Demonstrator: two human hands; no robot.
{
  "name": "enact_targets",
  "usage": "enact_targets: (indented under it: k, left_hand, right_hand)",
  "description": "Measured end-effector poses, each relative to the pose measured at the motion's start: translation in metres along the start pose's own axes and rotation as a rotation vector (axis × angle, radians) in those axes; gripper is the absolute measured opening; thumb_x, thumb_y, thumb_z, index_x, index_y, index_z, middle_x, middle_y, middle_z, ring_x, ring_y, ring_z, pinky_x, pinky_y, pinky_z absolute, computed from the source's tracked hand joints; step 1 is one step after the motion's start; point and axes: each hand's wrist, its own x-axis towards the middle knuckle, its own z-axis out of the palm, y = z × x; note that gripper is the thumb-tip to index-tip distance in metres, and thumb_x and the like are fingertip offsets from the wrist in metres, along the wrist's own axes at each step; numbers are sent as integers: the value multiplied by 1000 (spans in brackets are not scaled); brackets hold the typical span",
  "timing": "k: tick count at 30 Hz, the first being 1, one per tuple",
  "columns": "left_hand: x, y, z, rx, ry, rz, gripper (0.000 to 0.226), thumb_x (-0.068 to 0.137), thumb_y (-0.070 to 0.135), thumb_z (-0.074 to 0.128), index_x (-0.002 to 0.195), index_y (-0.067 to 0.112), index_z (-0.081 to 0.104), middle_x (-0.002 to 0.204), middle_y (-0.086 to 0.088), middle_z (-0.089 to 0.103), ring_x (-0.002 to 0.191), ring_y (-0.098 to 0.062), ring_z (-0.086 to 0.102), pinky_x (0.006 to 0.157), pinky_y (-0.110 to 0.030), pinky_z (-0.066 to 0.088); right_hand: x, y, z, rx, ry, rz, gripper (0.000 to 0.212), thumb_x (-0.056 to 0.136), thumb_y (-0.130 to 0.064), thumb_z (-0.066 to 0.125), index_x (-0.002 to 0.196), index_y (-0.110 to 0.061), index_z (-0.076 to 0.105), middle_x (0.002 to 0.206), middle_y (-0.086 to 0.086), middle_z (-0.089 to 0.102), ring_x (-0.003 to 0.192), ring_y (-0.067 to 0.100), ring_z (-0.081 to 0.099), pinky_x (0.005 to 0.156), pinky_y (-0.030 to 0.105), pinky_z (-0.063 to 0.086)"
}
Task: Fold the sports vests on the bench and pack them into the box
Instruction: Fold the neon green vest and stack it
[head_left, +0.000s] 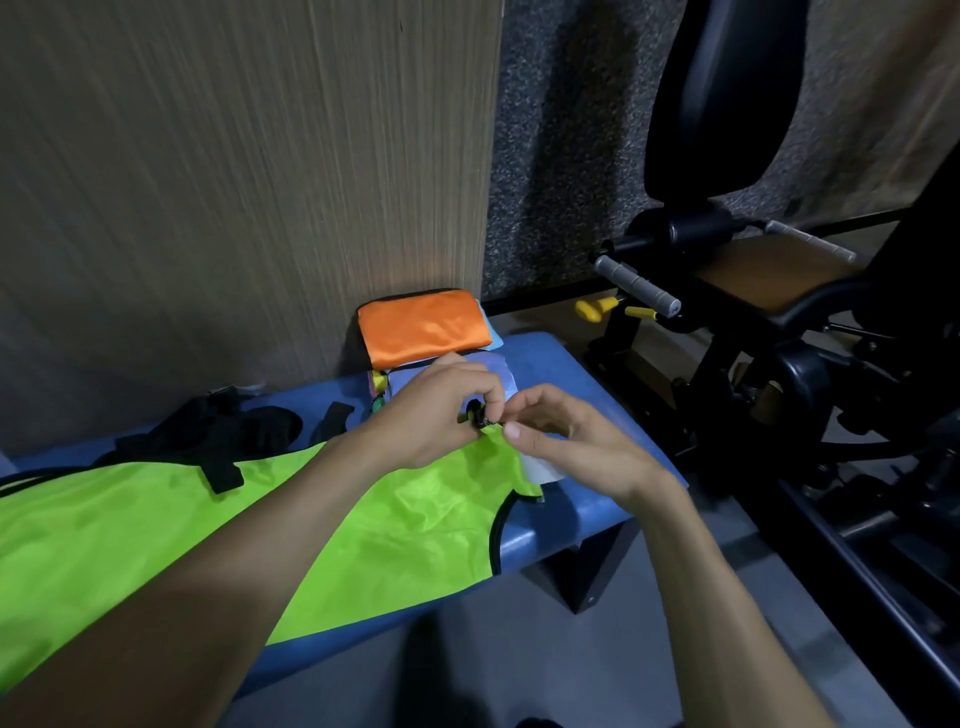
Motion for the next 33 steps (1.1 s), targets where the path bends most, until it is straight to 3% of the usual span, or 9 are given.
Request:
enact_targets:
  k: [3,8,11,15,18,21,26,29,33]
  left_hand:
    - [-3,1,-2,-31,37,-5,54,70,-8,68,73,42,47,87,14,61,95,-22,51,88,-32,41]
    - [-4,0,-4,-20,57,-29,49,72,-6,73,75,38,53,87,18,60,97,-14,49,85,-19,36]
    - [-5,-2,-5,0,32,-43,38,78,2,78,81,36,60,90,17,61,98,-12,48,86,-17,35]
    - [-3,-3,-6,40,-8,-66,31,81,3,73,88,33,72,91,13,59,99,-14,46,88,-21,37]
    - [0,-7,-4,-23,-41,-118,37,83,2,69,94,36,77,94,8,60,101,-17,47,90,-17,32]
    - [5,-12,-4,-113,-70,-168,50,86,1,71,100,49,72,96,9,62,103,-19,53,94,-19,34]
    - [11,5,-13,-409,-127,-224,47,87,-16,64,111,24,72,92,29,70,87,7,64,76,-12,48]
    - [12,5,-14,-474,-123,-265,43,89,-14,63,114,18,75,98,10,76,80,4,66,71,-15,50]
    - [15,4,-13,-537,-95,-326,42,90,-14,61,124,10,70,89,12,72,68,7,61,64,-13,47]
  right_hand:
    - [4,6,6,112,-4,163,29,103,-35,55,120,-14,66,111,-4,72,110,15,66,87,26,47]
    - [8,14,11,-39,-74,180,30,86,-30,68,116,-28,68,100,-4,66,88,11,61,80,32,50]
    - [9,12,8,-66,58,251,23,91,-26,71,108,-13,64,95,8,68,83,23,65,79,40,56]
    - [1,13,6,-52,-10,534,45,96,-50,62,109,-7,62,91,11,75,78,23,72,77,38,60]
    - [-3,13,6,117,0,478,40,95,-48,66,108,-11,68,89,5,72,84,21,75,74,34,56]
    - [-1,11,4,361,161,444,29,94,-33,71,109,-9,71,90,10,60,69,20,69,66,33,56]
    - [0,10,7,510,321,437,23,94,-30,71,101,-9,69,80,6,61,61,19,64,62,33,57]
    - [0,9,9,586,381,365,20,95,-33,69,102,-14,69,89,5,71,70,19,65,61,30,54]
    - [-1,3,12,668,370,345,14,93,-30,70,95,-17,71,77,-1,70,64,16,59,62,30,49]
